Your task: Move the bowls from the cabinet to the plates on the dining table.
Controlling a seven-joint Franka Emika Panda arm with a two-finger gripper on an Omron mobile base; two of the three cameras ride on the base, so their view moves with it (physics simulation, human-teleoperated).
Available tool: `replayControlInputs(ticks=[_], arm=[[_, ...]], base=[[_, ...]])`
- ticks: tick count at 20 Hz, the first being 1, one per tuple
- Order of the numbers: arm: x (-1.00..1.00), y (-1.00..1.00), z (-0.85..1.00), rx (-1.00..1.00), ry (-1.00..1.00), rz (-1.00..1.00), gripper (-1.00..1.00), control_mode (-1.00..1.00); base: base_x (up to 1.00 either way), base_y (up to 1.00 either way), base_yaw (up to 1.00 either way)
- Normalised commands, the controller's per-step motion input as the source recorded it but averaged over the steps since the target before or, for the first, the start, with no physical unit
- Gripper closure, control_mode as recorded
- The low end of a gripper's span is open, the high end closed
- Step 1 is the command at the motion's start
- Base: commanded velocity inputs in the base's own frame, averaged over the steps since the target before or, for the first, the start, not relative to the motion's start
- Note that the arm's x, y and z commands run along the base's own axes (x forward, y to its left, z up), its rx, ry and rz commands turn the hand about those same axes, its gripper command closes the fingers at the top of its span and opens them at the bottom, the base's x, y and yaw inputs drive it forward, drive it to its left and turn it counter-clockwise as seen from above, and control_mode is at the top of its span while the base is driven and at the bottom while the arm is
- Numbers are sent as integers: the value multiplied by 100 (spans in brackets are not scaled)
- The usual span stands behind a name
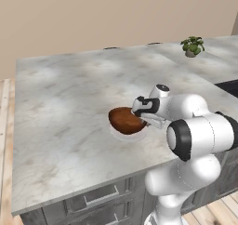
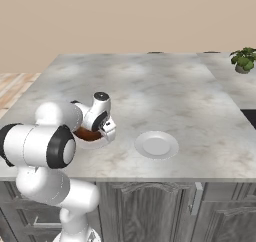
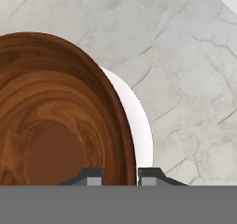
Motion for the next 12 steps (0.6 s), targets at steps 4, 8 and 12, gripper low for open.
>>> replayControlInputs(ticks=[4, 8, 12], arm=[[0, 0, 0, 0, 0, 0, -100, -100], [-4, 0, 14, 0, 0, 0, -100, -100], [-42, 0, 61, -5, -3, 0, -100, -100]], base=[[0, 0, 0], [0, 0, 0], [0, 0, 0]])
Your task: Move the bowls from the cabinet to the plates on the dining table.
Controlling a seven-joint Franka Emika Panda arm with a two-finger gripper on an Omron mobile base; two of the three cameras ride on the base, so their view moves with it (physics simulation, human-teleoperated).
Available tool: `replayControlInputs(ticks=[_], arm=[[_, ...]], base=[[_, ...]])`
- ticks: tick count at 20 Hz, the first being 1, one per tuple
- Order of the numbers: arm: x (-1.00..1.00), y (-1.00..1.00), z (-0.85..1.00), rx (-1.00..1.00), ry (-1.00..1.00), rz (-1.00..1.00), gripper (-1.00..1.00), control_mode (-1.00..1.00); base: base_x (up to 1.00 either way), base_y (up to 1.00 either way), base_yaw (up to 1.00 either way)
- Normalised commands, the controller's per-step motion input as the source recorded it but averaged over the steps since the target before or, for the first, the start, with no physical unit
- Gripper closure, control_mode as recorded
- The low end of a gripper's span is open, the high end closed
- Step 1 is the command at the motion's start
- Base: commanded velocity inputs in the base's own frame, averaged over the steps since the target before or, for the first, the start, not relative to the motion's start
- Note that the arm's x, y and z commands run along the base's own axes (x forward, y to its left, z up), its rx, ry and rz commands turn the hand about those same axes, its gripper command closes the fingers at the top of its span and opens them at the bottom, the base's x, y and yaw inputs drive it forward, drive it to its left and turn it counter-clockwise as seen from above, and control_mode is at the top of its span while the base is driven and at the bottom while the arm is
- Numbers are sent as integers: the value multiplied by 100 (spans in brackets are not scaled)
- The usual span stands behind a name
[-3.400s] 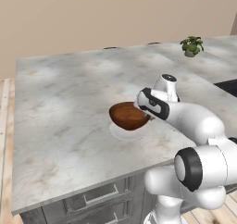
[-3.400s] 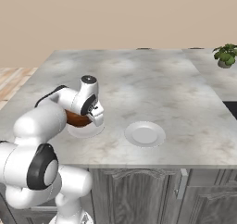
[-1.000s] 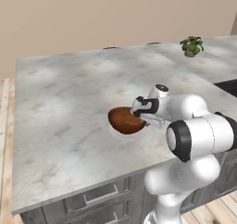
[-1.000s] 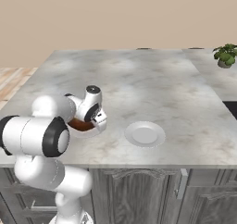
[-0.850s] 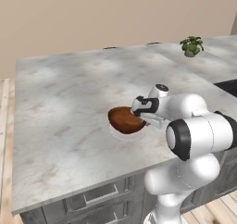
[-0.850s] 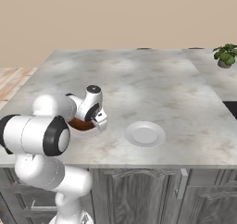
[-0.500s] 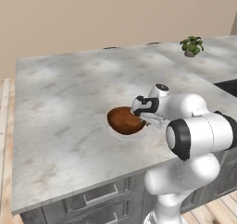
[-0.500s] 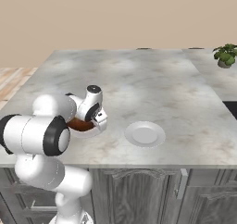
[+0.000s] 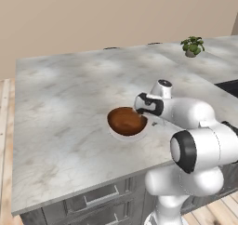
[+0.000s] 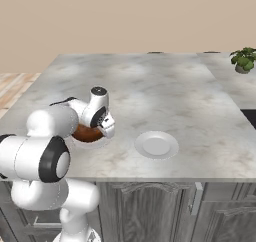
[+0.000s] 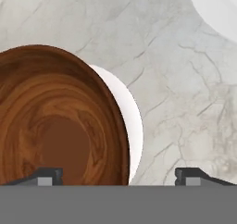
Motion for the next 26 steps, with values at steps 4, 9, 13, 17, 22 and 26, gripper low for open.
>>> replayControlInputs(ticks=[4, 9, 13, 17, 22, 26], arm=[[-57, 0, 81, -6, -7, 0, -100, -100], [-69, 0, 79, -5, -8, 3, -100, -100], [-74, 0, 81, -2, -4, 10, -100, -100], [-74, 0, 80, 0, 0, 15, -100, -100], [-73, 0, 88, 0, 0, 15, -100, -100], [-92, 0, 71, -2, 1, 13, -100, -100]], base=[[0, 0, 0], [0, 0, 0], [0, 0, 0], [0, 0, 0], [0, 0, 0], [0, 0, 0]])
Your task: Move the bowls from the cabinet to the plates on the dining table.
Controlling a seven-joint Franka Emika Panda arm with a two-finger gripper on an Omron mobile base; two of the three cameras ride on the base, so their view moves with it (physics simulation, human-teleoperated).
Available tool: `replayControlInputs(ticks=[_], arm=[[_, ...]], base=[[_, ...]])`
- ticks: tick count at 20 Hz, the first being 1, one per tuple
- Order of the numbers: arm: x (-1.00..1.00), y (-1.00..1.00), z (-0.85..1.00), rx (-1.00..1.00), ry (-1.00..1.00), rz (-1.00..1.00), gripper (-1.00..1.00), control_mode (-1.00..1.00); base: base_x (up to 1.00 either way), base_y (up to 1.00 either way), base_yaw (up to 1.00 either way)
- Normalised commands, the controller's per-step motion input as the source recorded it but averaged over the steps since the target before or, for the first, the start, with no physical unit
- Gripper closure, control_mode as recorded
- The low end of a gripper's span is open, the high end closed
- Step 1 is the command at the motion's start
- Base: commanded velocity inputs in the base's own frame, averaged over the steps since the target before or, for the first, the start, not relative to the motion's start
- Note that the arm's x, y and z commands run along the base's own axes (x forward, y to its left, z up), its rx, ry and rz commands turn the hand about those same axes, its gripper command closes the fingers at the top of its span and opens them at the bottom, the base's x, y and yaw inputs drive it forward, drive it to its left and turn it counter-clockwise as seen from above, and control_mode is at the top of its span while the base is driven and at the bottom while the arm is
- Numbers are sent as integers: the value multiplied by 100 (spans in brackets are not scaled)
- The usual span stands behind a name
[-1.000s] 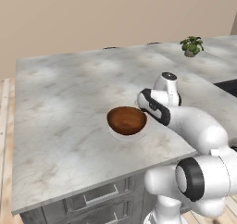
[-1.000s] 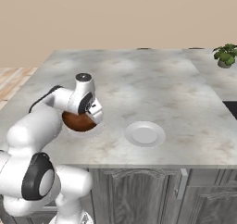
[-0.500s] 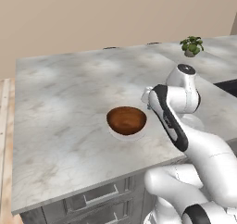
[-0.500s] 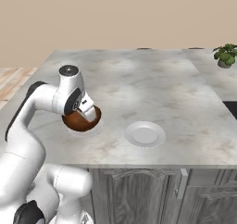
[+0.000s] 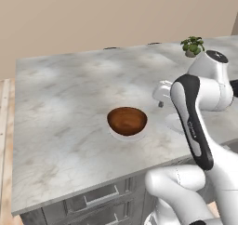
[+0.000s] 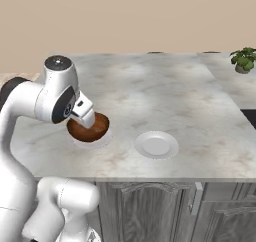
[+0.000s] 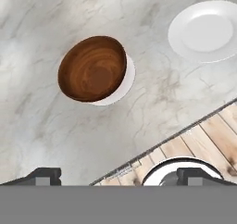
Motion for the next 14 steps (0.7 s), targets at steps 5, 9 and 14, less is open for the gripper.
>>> replayControlInputs(ticks=[5, 9, 14], arm=[[-90, 0, 41, -8, 3, 7, -100, -100], [-79, 0, 23, -13, 0, 2, -100, -100], [-23, 0, 0, -10, 0, 3, -100, -100]], base=[[0, 0, 0], [0, 0, 0], [0, 0, 0]])
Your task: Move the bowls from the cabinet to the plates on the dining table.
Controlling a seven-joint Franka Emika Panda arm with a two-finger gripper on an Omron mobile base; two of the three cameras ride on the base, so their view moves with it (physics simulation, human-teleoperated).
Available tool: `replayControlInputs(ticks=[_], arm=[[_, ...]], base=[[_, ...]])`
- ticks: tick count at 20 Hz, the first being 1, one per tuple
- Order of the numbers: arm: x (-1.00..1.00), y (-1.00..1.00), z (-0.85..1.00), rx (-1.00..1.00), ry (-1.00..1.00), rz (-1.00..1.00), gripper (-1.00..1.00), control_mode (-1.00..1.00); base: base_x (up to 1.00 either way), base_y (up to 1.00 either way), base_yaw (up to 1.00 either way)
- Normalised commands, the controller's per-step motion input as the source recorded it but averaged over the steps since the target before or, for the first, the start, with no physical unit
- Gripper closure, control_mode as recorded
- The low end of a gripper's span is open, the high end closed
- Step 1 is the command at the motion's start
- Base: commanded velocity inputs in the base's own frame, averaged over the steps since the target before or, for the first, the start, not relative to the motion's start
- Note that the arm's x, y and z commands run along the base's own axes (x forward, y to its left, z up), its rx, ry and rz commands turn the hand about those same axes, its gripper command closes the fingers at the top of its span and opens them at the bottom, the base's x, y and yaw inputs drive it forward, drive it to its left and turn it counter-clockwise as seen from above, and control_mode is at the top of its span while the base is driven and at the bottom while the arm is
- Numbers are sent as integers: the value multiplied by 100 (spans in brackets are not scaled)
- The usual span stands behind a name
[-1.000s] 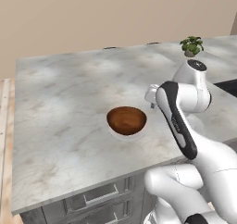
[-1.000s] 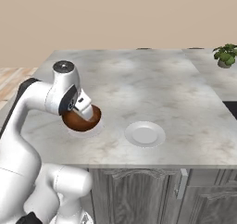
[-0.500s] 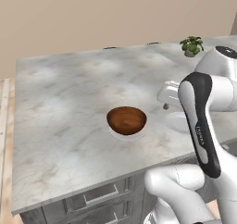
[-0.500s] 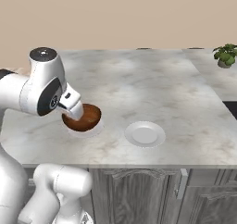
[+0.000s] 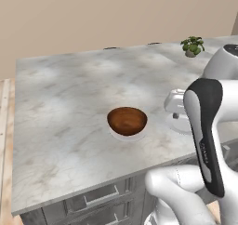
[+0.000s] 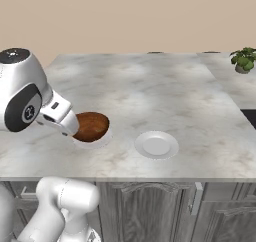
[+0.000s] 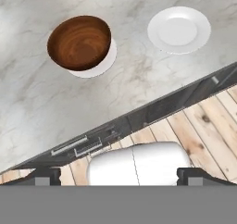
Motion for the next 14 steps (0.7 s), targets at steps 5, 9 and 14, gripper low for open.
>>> replayControlInputs(ticks=[5, 9, 14], arm=[[-7, -2, 0, -2, 0, 2, -100, -100], [0, 0, 0, 0, 0, 0, -100, -100], [0, 0, 0, 0, 0, 0, -100, -100]], base=[[0, 0, 0], [0, 0, 0], [0, 0, 0]])
